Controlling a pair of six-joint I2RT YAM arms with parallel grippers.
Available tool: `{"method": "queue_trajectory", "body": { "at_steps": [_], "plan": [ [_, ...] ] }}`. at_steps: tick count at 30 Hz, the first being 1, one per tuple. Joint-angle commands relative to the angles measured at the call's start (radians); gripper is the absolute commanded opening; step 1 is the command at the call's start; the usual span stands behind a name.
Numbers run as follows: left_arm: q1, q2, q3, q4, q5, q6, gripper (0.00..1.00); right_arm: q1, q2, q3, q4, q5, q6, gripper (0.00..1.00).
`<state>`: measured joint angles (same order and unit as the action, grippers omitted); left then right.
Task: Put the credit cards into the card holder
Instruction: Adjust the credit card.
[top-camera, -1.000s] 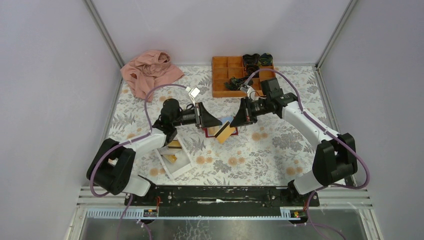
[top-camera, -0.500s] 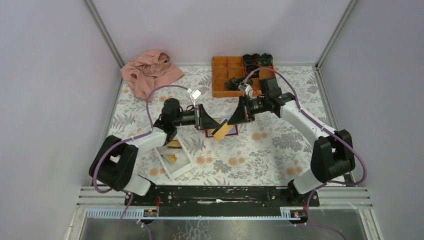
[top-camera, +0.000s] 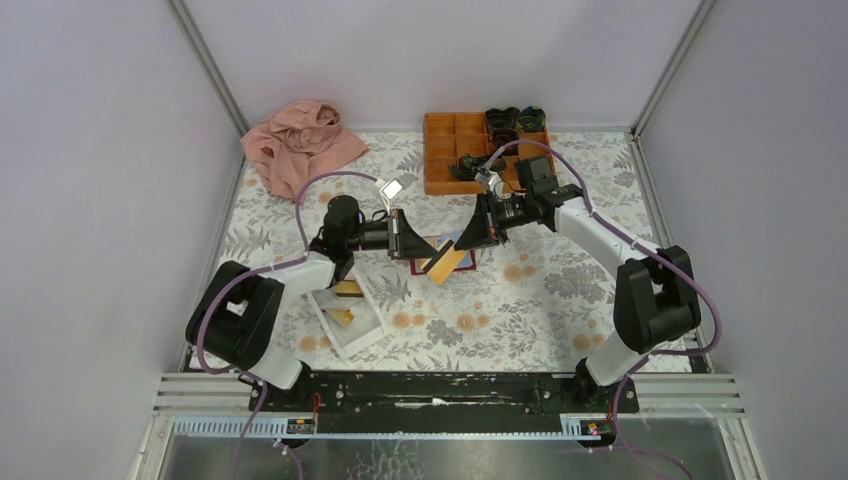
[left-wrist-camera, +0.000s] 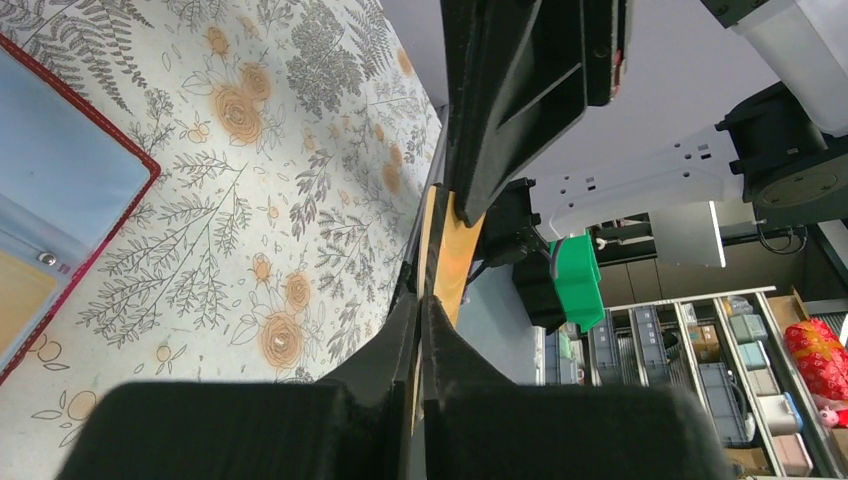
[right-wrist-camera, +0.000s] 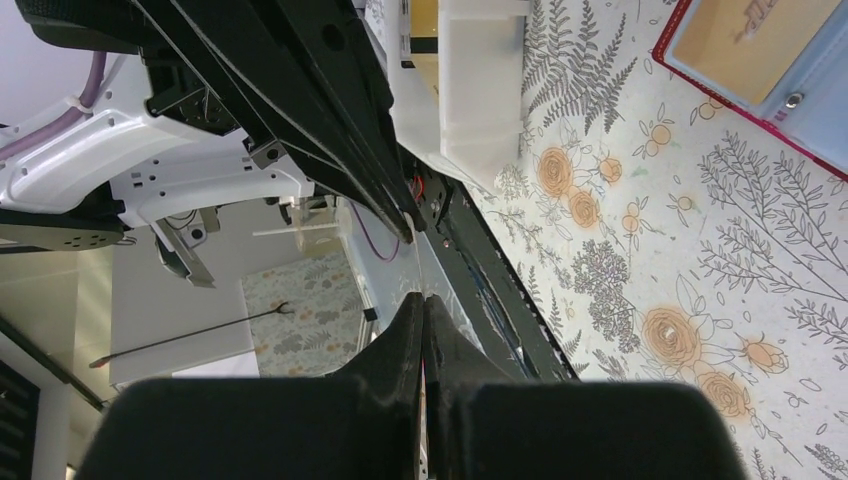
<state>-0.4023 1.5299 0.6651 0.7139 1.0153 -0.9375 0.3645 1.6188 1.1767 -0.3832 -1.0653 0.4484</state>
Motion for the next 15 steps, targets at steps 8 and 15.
{"method": "queue_trajectory", "body": {
  "at_steps": [8,15],
  "plan": [
    [0.031,0.050,-0.018,0.244,0.012,-0.146,0.00,-0.033,0.021,0.069,0.033,0.017,0.000,0.37],
    [0.043,0.006,0.011,-0.067,-0.268,-0.011,0.00,-0.049,-0.023,0.108,-0.031,0.306,-0.072,0.46]
  ]
}}
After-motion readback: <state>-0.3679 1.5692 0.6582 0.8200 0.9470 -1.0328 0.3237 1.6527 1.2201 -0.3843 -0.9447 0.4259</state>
